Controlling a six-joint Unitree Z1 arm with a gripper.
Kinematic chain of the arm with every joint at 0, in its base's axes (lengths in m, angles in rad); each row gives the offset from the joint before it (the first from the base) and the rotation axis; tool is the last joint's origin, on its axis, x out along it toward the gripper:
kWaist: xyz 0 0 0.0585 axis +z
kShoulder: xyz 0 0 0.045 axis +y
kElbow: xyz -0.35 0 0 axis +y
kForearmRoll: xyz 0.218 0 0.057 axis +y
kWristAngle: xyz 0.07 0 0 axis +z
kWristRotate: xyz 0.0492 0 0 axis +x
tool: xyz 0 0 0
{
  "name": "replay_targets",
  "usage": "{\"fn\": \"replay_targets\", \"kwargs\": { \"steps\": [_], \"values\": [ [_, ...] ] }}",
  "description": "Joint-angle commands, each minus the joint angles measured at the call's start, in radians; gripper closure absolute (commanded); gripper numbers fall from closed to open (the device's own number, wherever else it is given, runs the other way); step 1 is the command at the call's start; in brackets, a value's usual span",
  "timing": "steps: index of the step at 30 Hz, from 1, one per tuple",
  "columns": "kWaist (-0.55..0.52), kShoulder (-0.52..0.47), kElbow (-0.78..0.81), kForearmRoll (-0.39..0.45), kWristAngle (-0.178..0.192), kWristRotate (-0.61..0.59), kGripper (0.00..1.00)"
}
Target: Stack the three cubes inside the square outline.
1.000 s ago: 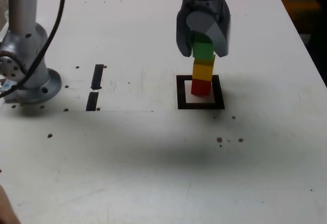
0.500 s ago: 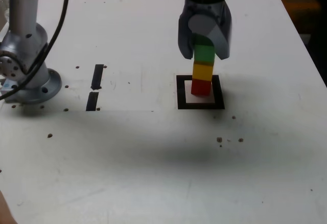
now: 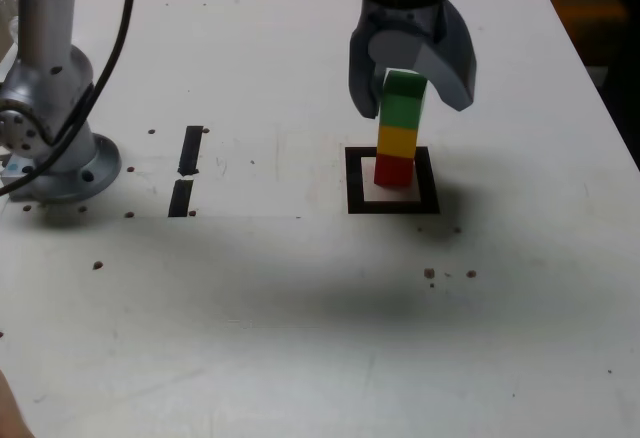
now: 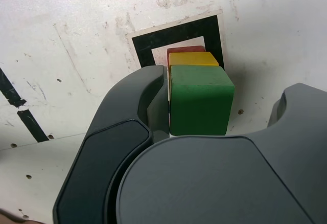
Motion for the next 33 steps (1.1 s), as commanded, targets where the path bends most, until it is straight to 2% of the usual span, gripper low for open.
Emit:
{"fn": "replay_targets", "kwargs": {
  "steps": [1,10,17,27,33],
  "values": [
    [0.003,-0.007,-0.006,-0.004,0.01,0.001,0.14],
    [0.003,-0.12,0.024,0.025,0.041,0.001,0.11],
    [0.003,-0.25,0.151,0.047,0.046,-0.018,0.11],
    [0.003,-0.349,0.343,0.01,0.014,-0.062,0.11],
    [0.003,-0.391,0.501,-0.079,-0.02,-0.083,0.11]
  ]
}}
